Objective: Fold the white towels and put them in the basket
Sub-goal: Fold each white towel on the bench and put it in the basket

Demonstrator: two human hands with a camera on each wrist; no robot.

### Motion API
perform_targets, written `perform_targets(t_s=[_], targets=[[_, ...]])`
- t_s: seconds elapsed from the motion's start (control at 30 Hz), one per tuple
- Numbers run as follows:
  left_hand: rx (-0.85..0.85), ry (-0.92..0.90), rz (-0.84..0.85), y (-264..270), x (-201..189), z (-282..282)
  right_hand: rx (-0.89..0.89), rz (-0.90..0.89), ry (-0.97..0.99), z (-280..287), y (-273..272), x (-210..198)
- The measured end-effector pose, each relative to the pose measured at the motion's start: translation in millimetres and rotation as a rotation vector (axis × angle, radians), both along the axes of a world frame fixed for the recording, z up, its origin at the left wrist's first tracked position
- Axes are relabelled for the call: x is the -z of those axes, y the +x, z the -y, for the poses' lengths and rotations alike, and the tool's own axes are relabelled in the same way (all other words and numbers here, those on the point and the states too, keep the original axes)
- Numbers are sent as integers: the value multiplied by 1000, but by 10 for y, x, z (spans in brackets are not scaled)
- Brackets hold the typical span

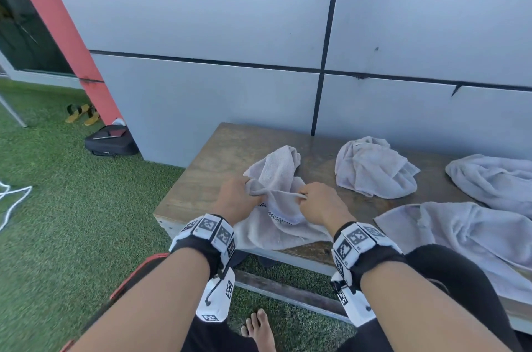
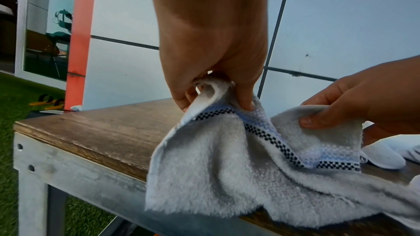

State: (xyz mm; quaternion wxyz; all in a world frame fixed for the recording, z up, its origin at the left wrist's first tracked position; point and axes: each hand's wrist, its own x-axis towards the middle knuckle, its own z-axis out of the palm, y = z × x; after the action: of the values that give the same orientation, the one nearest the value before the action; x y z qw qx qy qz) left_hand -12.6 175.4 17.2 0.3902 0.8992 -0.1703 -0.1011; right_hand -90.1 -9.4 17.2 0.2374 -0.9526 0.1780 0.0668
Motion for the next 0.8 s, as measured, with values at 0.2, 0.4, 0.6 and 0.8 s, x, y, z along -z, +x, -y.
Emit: perform_targets(t_s=[0.2, 0.4, 0.6, 0.8], targets=[[114, 279, -45, 220, 301, 167, -24, -19, 24, 79, 147, 280], [252, 268, 65, 267, 421, 329, -24, 65, 173, 25, 238, 266], [246, 39, -9, 252, 395, 455, 19, 201, 267, 114, 191, 162], [211, -71, 0, 145, 148, 499, 69, 367, 272, 253, 22, -43]])
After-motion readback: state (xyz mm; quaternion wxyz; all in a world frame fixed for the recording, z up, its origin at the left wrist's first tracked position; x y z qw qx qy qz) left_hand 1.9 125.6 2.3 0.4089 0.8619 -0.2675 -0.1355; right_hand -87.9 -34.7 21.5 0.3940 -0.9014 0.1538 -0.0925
